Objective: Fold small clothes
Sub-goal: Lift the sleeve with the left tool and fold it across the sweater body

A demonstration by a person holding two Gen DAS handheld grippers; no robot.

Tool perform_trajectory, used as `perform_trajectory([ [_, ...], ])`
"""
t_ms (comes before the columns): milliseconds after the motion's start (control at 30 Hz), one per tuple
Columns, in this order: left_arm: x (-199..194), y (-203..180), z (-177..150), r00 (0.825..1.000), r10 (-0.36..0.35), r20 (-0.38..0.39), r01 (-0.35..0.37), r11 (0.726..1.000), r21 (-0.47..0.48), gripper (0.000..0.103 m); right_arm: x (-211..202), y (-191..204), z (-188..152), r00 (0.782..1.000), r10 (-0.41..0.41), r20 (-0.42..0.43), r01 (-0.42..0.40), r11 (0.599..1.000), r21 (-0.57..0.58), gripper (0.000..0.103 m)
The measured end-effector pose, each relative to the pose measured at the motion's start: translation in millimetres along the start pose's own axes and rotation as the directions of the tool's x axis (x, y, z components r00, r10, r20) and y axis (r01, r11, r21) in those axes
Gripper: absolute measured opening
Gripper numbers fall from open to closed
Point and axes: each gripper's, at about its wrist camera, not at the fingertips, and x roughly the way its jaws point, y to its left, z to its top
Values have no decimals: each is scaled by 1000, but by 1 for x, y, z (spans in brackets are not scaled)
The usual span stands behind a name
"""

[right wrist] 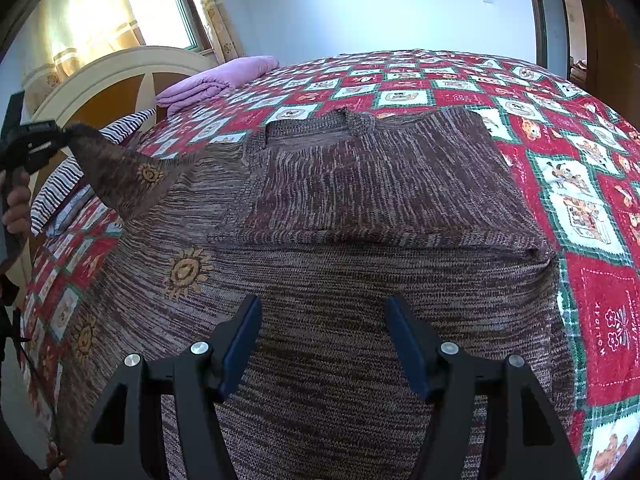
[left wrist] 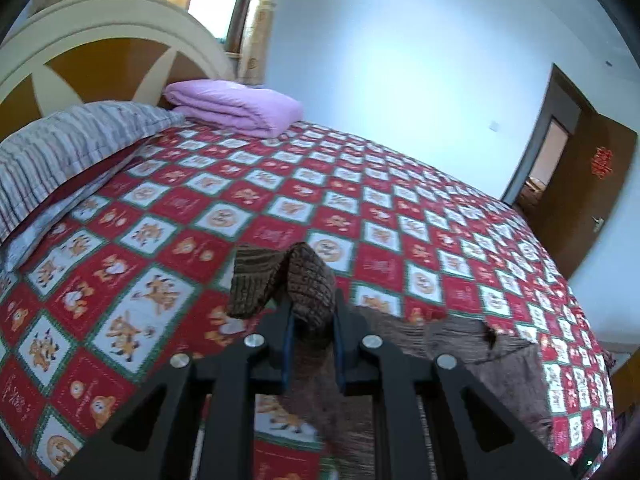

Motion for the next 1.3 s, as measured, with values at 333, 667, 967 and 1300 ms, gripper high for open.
perform_trajectory([
  [333,4,-61,-2,998,-63,-17,64,996,66,16,0,0,0,1000,1,0,-1,1000,1,65],
  [667,23,-126,-23,991,-110,-73,119,985,125,16,0,0,0,1000,0,0,0,1000,0,65],
  [967,58,-178,-62,979,-117,-170,147,973,176,16,0,0,0,1000,1,1,-1,1000,1,66],
  [1300,85,-223,-107,982,-29,-187,86,950,302,16,1,-1,-1,1000,11,-1,-11,1000,2,68],
])
